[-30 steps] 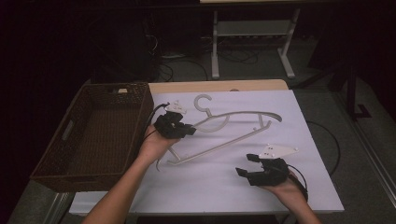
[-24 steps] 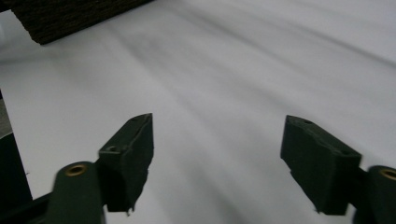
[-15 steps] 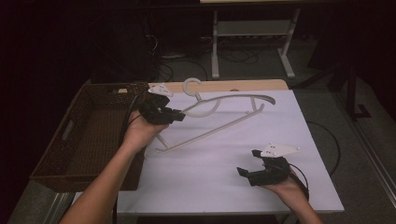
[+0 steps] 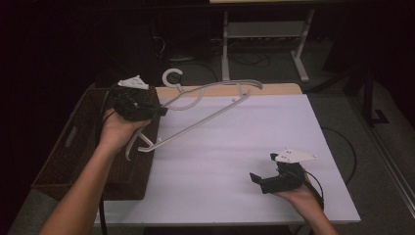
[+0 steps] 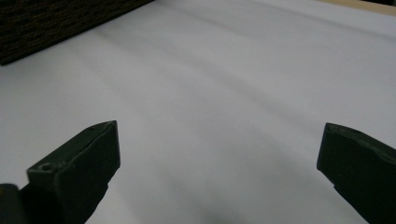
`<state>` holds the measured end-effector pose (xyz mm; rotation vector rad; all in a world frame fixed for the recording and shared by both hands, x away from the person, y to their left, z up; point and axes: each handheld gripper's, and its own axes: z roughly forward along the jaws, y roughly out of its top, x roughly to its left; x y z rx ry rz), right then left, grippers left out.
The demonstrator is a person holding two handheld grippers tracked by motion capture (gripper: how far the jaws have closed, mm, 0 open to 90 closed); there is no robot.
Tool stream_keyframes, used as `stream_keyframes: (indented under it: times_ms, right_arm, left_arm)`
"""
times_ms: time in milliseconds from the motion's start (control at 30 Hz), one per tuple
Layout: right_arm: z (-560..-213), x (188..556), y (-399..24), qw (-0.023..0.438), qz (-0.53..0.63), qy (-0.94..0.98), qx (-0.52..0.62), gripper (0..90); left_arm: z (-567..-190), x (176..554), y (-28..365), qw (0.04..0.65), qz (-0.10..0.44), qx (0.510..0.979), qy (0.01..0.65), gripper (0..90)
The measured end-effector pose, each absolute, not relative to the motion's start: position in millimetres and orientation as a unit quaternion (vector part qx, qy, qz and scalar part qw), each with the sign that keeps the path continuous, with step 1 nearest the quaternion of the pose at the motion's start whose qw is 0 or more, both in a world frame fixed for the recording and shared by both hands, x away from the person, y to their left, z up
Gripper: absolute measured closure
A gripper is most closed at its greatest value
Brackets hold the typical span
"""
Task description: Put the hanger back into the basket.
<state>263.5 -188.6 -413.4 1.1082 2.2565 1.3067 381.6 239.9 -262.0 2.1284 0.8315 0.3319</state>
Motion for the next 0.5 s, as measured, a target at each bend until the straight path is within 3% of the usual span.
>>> stream_keyframes:
  times_ms: [500]
  right_arm:
    - [-417.1,264.2,-187.5,0.150,0.457,0.790,0.379,0.0]
  left_arm:
    - [-254.4,377.1,313.1,0.398,0.165,0.818,0.382,81.6]
